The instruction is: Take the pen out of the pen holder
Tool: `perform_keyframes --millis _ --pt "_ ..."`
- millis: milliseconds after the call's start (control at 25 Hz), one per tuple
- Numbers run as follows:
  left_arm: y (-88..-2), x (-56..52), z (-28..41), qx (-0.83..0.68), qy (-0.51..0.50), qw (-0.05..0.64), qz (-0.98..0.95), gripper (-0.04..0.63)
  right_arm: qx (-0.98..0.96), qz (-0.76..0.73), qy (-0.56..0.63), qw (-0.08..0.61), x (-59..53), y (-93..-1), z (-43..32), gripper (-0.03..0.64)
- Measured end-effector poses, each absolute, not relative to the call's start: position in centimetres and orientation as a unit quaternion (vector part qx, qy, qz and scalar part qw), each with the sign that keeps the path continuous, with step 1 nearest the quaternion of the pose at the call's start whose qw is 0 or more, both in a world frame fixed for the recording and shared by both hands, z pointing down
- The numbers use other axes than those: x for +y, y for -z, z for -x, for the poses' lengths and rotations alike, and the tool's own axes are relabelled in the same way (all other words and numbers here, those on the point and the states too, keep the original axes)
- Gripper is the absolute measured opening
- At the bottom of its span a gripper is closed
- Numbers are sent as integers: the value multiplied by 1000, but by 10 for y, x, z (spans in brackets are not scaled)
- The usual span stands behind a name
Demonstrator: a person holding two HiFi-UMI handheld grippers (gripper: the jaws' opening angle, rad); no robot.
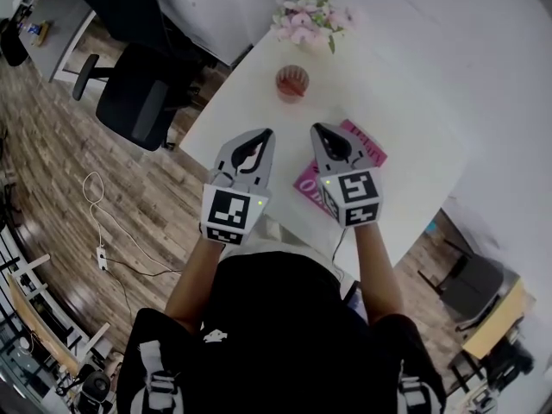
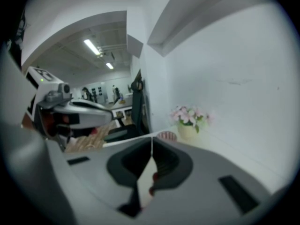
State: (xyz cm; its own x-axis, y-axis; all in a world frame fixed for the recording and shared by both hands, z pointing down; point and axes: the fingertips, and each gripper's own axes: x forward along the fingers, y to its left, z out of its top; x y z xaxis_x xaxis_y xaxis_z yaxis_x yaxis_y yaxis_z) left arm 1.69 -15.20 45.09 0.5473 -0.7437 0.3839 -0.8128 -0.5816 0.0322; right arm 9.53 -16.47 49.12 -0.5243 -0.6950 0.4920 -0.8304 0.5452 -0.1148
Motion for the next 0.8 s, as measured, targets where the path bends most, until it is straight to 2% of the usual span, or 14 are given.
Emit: perform_keyframes --millis 800 --pt "-475 -193 19 -413 -163 142 -885 15 -820 -447 -205 294 -214 -526 -76 37"
